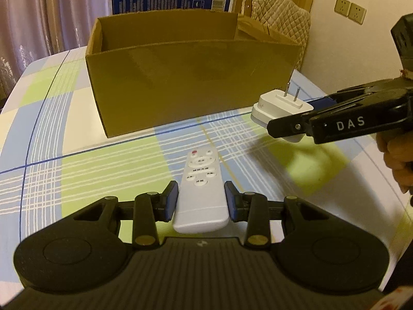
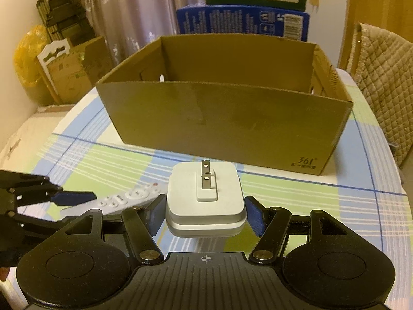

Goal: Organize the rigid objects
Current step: 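Lift the remote with the left gripper while the right gripper lifts the square plug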

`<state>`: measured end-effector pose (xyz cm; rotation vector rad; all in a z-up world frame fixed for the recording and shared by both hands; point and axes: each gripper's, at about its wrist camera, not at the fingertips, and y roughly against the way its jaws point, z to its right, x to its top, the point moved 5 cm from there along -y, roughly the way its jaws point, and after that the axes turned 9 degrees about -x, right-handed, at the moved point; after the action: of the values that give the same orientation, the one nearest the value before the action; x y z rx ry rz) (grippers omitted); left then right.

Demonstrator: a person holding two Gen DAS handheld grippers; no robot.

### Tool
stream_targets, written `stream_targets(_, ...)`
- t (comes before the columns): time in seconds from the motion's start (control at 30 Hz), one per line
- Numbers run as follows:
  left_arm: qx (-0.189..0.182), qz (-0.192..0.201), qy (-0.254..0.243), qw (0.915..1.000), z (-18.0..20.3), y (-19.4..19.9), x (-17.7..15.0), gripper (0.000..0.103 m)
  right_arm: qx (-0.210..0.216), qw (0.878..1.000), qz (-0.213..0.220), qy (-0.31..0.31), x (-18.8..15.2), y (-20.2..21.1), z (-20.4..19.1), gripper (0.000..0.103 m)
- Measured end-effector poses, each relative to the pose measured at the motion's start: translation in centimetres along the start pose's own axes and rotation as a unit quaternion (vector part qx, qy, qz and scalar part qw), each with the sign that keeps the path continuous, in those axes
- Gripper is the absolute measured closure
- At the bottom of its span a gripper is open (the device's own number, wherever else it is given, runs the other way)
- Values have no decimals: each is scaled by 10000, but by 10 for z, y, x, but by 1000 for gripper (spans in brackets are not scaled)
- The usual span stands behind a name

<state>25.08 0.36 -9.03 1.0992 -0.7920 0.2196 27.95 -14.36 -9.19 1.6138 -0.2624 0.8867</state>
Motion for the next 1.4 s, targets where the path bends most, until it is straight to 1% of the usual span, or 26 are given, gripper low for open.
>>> stream_targets(0.1,-19,39,44,10000,2,3,1,70,31,10000,23,-39,0,3,-1,41)
stream_targets(0.27,23,-21,38,10000,3,0,-4,70,48,10000,1,-9,-1,3,-2,41)
stream_targets(0.43,142,-268,-29,9995,1,-15,-19,70,26,10000,-74,-9,-4,-3,0,41)
stream_targets(0.57,178,-380,9,9991,2,-23,-29,70,50,9999,-77,-71,-3,-4,0,41)
stream_targets(0.7,253,-364,181,9989,2,-26,-34,70,120,9999,-70,-30,-3,-4,-5,41)
stream_targets(0.9,375,-157,471,9981,3,-26,-37,69,138,9999,-73,-61,-2,-5,-5,41)
stream_targets(1.07,531,-192,218,9982,9,-28,-39,69,162,9998,-77,-60,-1,-5,-6,41)
stream_targets(1.2,543,-232,209,9980,10,-27,-37,70,180,9998,-16,-76,2,-3,-8,42)
stream_targets(1.27,663,-165,43,9977,13,-24,-35,70,179,9998,43,-110,3,-1,-7,41)
stream_targets(1.4,758,42,-147,9970,17,-13,-28,70,154,9996,132,-181,6,3,-5,41)
